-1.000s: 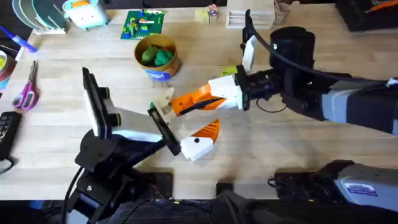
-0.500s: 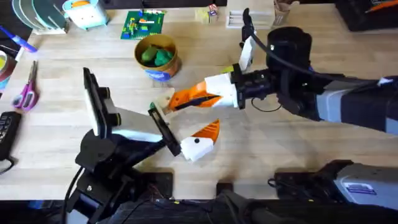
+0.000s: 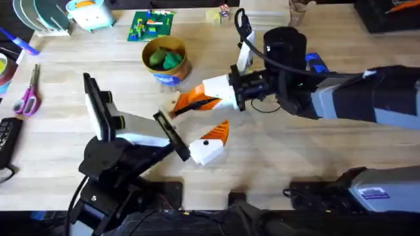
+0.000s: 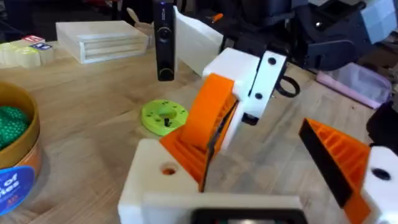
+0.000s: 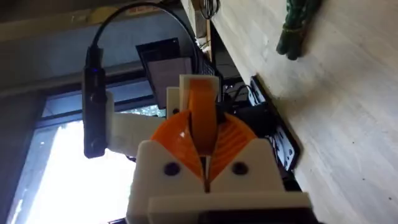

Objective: Pick up the gripper from the table and insert it into the empty holder that is missing its gripper. Then pick up a screw, insert it into the mounting hole, and use the screwdriver to tighten it. Finally, clean up the table by picking up the vegetable and placing it into the bucket.

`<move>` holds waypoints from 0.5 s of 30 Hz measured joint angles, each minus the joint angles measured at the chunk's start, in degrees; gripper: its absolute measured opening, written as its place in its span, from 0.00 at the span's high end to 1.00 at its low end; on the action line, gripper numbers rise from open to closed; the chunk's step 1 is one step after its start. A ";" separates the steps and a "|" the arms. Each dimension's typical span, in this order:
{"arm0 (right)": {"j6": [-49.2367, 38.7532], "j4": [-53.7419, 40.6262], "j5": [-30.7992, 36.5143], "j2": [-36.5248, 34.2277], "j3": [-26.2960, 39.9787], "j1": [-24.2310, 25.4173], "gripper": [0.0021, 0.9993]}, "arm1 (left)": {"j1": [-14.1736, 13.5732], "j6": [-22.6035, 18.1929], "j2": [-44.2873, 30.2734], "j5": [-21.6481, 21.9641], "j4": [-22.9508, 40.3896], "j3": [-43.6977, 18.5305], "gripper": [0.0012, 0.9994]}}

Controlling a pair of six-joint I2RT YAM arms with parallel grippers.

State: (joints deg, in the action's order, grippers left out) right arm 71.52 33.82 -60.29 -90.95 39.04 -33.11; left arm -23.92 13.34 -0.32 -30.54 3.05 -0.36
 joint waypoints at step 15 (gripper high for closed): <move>-0.80 0.09 8.29 -0.70 1.05 -1.65 0.99 | 0.39 0.49 -0.55 3.03 0.13 0.00 0.01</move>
State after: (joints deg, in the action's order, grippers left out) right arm 70.72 33.91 -51.99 -91.66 40.09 -34.76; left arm -23.53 13.82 -0.86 -27.51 3.18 -0.36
